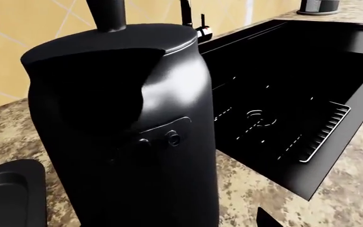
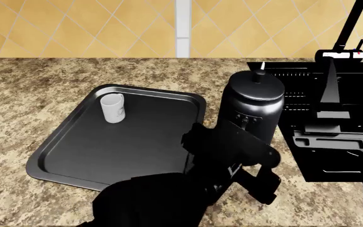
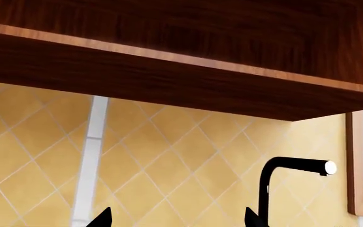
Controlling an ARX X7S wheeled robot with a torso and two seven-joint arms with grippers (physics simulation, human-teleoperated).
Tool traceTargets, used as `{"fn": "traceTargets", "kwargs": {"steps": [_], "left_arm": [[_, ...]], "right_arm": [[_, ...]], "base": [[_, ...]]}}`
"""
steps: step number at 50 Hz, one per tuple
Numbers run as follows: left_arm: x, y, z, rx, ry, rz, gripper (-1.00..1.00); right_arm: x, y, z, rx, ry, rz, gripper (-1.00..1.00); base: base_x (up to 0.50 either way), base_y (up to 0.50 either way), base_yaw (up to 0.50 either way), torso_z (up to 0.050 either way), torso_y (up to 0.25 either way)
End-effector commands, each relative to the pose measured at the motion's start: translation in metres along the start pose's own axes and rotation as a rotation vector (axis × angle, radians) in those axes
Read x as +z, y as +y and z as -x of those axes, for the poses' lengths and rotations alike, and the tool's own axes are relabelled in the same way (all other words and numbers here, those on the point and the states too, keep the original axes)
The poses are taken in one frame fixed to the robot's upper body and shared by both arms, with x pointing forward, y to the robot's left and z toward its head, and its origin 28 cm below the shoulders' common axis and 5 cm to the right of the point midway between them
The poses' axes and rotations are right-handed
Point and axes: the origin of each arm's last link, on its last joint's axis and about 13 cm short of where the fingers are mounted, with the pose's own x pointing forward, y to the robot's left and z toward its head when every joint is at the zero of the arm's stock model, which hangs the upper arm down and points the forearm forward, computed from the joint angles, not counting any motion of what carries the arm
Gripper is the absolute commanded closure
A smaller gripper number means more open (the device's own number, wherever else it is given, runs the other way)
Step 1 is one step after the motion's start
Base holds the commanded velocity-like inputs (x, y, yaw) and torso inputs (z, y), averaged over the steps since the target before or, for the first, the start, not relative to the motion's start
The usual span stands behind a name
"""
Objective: Pick the kettle from the counter and place it on the tray. Then pick the mug from the cabinet and place it on the tray. Then close the cabinet doors.
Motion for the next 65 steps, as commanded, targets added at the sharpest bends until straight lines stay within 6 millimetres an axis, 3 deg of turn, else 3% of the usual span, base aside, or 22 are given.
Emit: {"fn": "traceTargets", "kwargs": {"steps": [1, 18, 19, 33, 47, 65], "left_arm": [[0.004, -0.002, -0.012, 0.021, 0.009, -0.005, -1.0], [0.005, -0.002, -0.026, 0.042, 0.03, -0.021, -1.0], [0.005, -0.001, -0.027, 0.048, 0.029, -0.017, 1.0], [0.006, 0.004, -0.029, 0.074, 0.022, -0.001, 1.0], [0.059, 0.024, -0.004, 0.138, -0.169, -0.022, 1.0], [0.083, 0.04, 0.011, 0.177, -0.249, -0.01, 1.0]], "right_arm": [[-0.002, -0.001, 0.001, -0.002, 0.003, -0.002, -1.0], [-0.003, -0.002, 0.001, -0.003, 0.004, -0.005, -1.0], [-0.004, -0.002, 0.001, -0.005, 0.006, -0.006, -1.0], [-0.006, -0.002, 0.001, -0.007, 0.013, -0.007, -1.0], [-0.003, -0.001, 0.001, -0.004, 0.005, -0.007, -1.0], [-0.001, -0.001, 0.0, -0.006, 0.002, -0.007, -1.0]], "base": [[0.0, 0.0, 0.0, 0.0, 0.0], [0.0, 0.0, 0.0, 0.0, 0.0], [0.0, 0.0, 0.0, 0.0, 0.0], [0.0, 0.0, 0.0, 0.0, 0.0], [0.0, 0.0, 0.0, 0.0, 0.0], [0.0, 0.0, 0.0, 0.0, 0.0]]}}
